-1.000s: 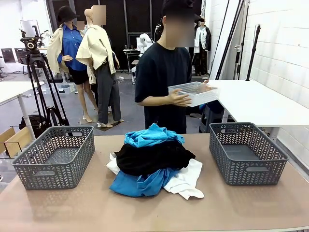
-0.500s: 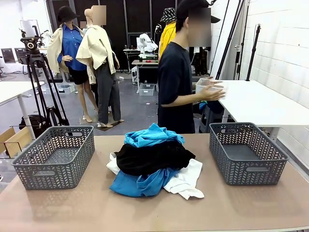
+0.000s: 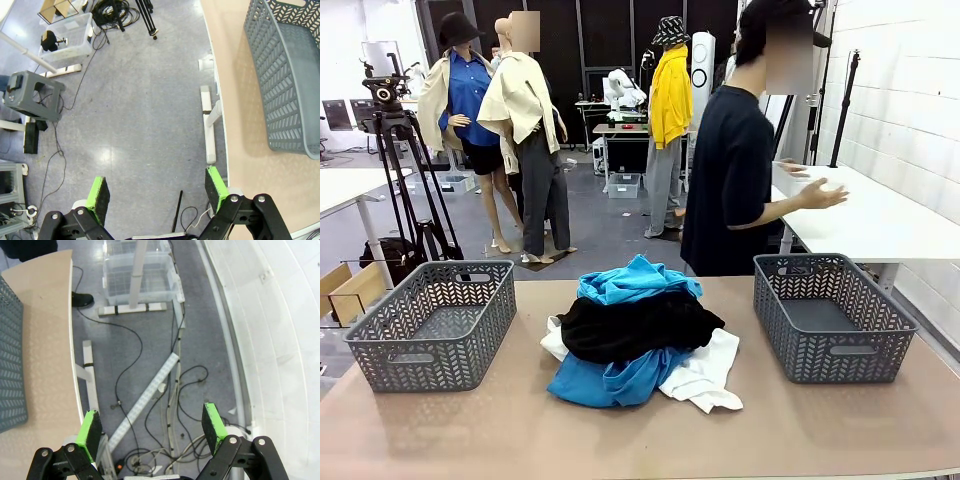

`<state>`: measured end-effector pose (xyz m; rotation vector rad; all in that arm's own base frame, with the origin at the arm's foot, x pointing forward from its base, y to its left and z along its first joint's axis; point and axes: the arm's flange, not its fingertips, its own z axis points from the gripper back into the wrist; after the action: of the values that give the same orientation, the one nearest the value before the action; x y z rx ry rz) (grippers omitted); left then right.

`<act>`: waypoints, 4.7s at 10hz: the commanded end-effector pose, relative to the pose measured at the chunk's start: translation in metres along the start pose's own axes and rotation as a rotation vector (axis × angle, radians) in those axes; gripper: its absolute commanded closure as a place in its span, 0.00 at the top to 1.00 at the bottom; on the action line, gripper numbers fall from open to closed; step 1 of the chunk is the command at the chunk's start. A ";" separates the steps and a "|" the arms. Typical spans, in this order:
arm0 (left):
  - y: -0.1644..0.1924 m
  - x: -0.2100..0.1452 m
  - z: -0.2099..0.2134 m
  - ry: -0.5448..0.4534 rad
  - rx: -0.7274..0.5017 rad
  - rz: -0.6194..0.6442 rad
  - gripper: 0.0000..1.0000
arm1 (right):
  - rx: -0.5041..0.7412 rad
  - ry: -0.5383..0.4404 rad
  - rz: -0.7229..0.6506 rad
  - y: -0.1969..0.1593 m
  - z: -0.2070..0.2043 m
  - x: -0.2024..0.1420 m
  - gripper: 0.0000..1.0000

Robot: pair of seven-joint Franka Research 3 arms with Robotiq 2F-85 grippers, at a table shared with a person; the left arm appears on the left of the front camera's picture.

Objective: Sort the tops and bottoms.
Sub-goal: Lift clothes from the center of the table with your left hand.

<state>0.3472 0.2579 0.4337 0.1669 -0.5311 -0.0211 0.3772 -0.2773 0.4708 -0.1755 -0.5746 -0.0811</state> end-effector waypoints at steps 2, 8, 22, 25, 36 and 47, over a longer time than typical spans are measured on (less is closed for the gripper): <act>0.002 -0.002 -0.001 0.008 0.006 -0.003 1.00 | 0.002 0.003 -0.004 -0.002 -0.003 0.000 1.00; 0.002 -0.002 -0.001 0.008 0.006 -0.003 1.00 | 0.002 0.003 -0.004 -0.002 -0.003 0.000 1.00; 0.002 -0.002 -0.001 0.008 0.006 -0.003 1.00 | 0.002 0.003 -0.004 -0.002 -0.003 0.000 1.00; 0.002 -0.002 -0.001 0.008 0.006 -0.003 1.00 | 0.002 0.003 -0.004 -0.002 -0.003 0.000 1.00; 0.002 -0.002 -0.001 0.008 0.006 -0.003 1.00 | 0.002 0.003 -0.004 -0.002 -0.003 0.000 1.00; -0.217 0.145 0.163 -0.556 -0.326 -0.530 1.00 | 0.002 0.003 -0.004 -0.002 -0.003 0.000 1.00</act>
<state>0.3842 0.0163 0.6210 0.0648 -0.9765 -0.5785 0.3779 -0.2768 0.4710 -0.1771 -0.5739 -0.0796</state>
